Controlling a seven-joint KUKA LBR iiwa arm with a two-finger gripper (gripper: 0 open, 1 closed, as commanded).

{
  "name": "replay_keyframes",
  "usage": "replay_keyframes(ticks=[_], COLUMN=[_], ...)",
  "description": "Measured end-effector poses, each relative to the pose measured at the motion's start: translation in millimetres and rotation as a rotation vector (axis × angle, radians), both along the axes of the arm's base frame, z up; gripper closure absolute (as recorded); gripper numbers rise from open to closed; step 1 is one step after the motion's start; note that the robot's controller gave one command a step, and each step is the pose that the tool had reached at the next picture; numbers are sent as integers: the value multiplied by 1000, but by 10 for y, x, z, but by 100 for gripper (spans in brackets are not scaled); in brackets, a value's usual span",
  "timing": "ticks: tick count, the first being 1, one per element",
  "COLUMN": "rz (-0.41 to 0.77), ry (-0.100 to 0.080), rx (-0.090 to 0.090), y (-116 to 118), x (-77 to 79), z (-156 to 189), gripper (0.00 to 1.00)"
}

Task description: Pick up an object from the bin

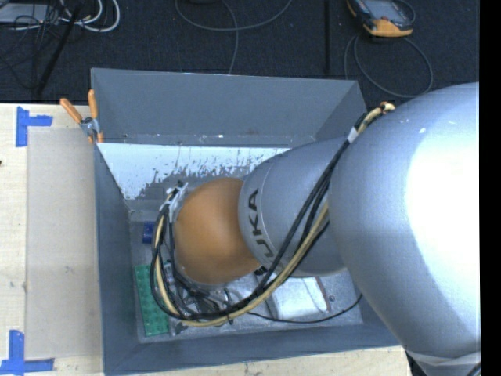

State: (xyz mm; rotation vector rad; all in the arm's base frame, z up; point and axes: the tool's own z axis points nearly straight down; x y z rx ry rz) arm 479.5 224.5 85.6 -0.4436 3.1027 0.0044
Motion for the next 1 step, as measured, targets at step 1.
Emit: replay_keyframes(ticks=[1], rz=[42], ry=[-1], rx=[-1], y=[-99], x=[109], z=[1244], gripper=[100])
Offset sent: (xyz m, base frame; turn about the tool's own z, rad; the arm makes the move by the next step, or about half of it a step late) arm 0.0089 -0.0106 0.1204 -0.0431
